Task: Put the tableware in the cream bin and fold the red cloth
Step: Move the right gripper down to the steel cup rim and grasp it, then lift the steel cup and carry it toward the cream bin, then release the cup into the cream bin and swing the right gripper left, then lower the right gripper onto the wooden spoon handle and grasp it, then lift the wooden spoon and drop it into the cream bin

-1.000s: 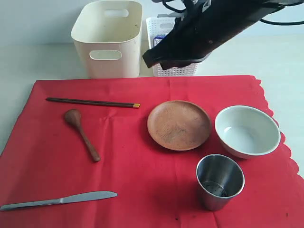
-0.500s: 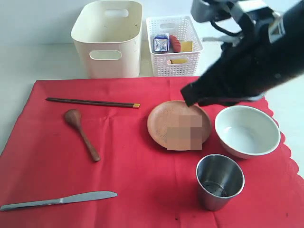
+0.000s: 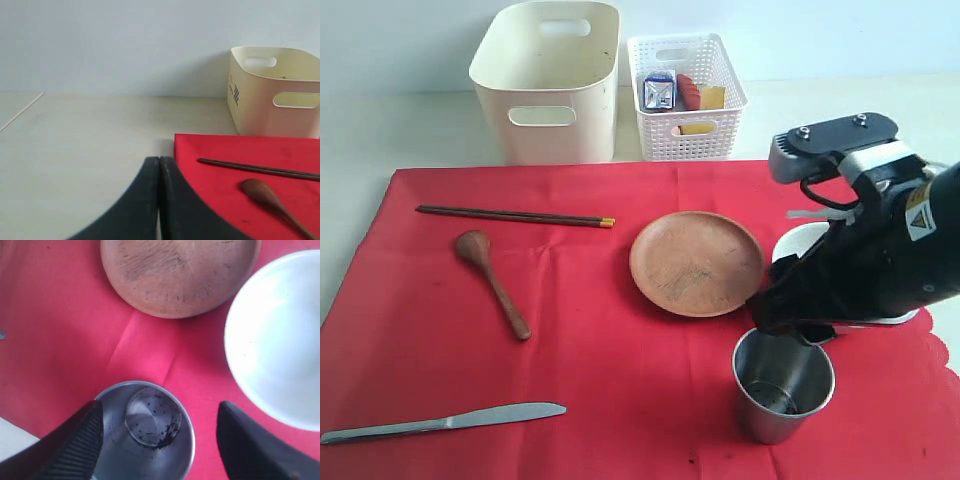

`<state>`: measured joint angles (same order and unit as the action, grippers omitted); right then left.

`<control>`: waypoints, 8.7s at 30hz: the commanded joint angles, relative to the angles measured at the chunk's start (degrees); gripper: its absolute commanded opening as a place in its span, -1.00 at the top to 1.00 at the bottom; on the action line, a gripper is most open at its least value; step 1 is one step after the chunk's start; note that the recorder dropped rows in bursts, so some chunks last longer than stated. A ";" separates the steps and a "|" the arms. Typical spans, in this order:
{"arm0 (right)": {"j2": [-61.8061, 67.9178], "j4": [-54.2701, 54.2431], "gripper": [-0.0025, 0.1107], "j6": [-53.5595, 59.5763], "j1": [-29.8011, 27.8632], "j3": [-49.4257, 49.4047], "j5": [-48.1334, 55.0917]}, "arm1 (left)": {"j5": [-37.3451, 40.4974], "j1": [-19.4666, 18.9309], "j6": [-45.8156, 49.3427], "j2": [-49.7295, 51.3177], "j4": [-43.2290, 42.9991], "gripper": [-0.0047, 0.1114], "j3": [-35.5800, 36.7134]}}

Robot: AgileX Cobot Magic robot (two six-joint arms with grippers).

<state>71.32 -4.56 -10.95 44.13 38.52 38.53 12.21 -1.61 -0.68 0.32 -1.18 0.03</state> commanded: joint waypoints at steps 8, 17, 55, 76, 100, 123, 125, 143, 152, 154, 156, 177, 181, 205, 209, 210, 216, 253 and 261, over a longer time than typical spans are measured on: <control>3.54 0.53 -0.23 4.61 0.21 -1.06 -2.00 | -0.13 -0.11 0.19 -0.32 0.12 0.92 -0.03; 5.69 0.53 -0.17 6.63 0.21 -3.02 -4.15 | -0.13 -0.11 0.19 -0.32 0.12 0.92 -0.03; 8.00 -14.95 0.96 6.89 0.21 2.15 -13.58 | -0.13 -0.11 0.19 -0.32 0.12 0.92 -0.03; 22.93 -14.84 0.96 15.91 0.21 21.74 -43.54 | -0.13 -0.11 0.19 -0.32 0.12 0.92 -0.03; 63.32 -14.71 0.96 26.39 -4.82 70.64 -40.56 | -0.13 -0.11 0.19 -0.32 0.12 0.92 -0.03; 59.08 -14.86 -0.25 28.89 -4.82 72.57 -33.43 | -0.13 -0.11 0.19 -0.32 0.12 0.92 -0.03; 54.79 -14.54 -0.17 28.89 -4.82 72.57 -26.73 | -0.13 -0.11 0.19 -0.32 0.12 0.92 -0.03; 40.01 -11.70 0.96 33.92 6.62 69.05 7.45 | -0.13 -0.11 0.19 -0.32 0.12 0.92 -0.03; 46.71 -4.15 0.96 27.30 14.35 64.05 8.04 | -0.13 -0.11 0.19 -0.32 0.12 0.92 -0.03; 49.32 -1.07 0.96 24.63 15.75 64.05 8.12 | -0.13 -0.11 0.19 -0.32 0.12 0.92 -0.03; 51.88 1.36 0.96 22.57 17.02 64.05 8.12 | -0.13 -0.11 0.19 -0.32 0.12 0.92 -0.03; 65.23 6.69 0.09 17.15 18.42 64.16 -1.40 | -0.13 -0.11 0.19 -0.32 0.12 0.92 -0.03; 65.84 7.88 0.16 17.15 18.42 64.16 -1.60 | -0.13 -0.11 0.19 -0.32 0.12 0.92 -0.03; 56.94 15.96 0.96 17.37 18.18 64.25 -0.50 | -0.13 -0.11 0.19 -0.32 0.12 0.92 -0.03; 52.90 15.85 0.96 17.02 16.12 64.25 -0.60 | -0.13 -0.11 0.19 -0.32 0.12 0.92 -0.03; 52.09 15.69 0.96 17.02 15.58 64.25 -0.85 | -0.13 -0.11 0.19 -0.32 0.12 0.92 -0.03; 51.38 15.69 0.96 14.01 9.53 64.83 -9.04 | -0.13 -0.11 0.19 -0.32 0.12 0.92 -0.03; 67.60 -25.03 0.54 35.23 0.59 67.16 -69.90 | -0.13 -0.11 0.19 -0.32 0.12 0.92 -0.03; 67.60 -25.39 0.00 37.77 0.59 67.16 -68.22 | -0.13 -0.11 0.19 -0.32 0.12 0.92 -0.03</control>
<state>139.03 -30.10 25.99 44.91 105.27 -29.89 12.21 -1.61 -0.60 0.32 -1.18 0.03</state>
